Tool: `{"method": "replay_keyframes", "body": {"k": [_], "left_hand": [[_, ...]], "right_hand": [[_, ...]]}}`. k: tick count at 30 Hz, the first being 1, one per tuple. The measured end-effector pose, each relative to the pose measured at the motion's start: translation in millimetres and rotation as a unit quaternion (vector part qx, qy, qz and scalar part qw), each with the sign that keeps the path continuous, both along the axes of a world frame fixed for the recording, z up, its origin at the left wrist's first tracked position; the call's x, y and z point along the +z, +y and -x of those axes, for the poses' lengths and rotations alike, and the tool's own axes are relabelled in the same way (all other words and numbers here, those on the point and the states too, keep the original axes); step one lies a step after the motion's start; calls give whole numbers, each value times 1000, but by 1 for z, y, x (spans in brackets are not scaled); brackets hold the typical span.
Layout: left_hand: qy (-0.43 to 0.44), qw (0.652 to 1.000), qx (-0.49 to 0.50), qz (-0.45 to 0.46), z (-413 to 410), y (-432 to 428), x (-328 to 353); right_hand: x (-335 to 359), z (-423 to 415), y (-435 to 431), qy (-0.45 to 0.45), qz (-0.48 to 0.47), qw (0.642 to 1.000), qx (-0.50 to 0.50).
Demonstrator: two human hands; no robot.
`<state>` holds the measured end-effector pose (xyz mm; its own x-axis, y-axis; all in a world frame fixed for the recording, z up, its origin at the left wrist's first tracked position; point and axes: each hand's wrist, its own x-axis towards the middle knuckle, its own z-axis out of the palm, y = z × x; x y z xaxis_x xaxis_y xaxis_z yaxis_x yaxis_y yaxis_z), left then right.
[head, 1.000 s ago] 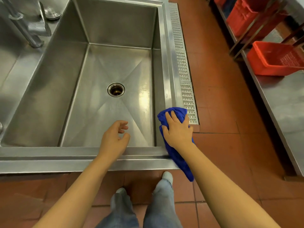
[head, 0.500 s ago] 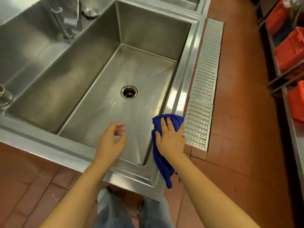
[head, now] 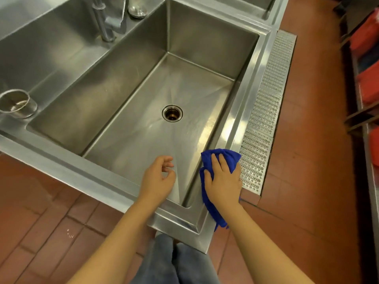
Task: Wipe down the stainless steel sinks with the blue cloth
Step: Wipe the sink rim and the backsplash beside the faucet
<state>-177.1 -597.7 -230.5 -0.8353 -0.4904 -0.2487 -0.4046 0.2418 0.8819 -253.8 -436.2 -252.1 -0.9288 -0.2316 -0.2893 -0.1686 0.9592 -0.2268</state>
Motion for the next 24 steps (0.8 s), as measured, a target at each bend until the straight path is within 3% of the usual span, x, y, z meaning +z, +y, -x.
{"method": "replay_keyframes", "body": {"k": [9, 18, 24], "left_hand": [[28, 999, -27, -12, 18, -3, 3], [19, 999, -31, -36, 34, 8, -1], [11, 999, -24, -35, 51, 13, -5]], "right_hand": [[2, 64, -2, -20, -21, 999, 15], [-4, -1, 0, 43, 1, 999, -1], [-14, 50, 3, 32, -26, 999, 32]]}}
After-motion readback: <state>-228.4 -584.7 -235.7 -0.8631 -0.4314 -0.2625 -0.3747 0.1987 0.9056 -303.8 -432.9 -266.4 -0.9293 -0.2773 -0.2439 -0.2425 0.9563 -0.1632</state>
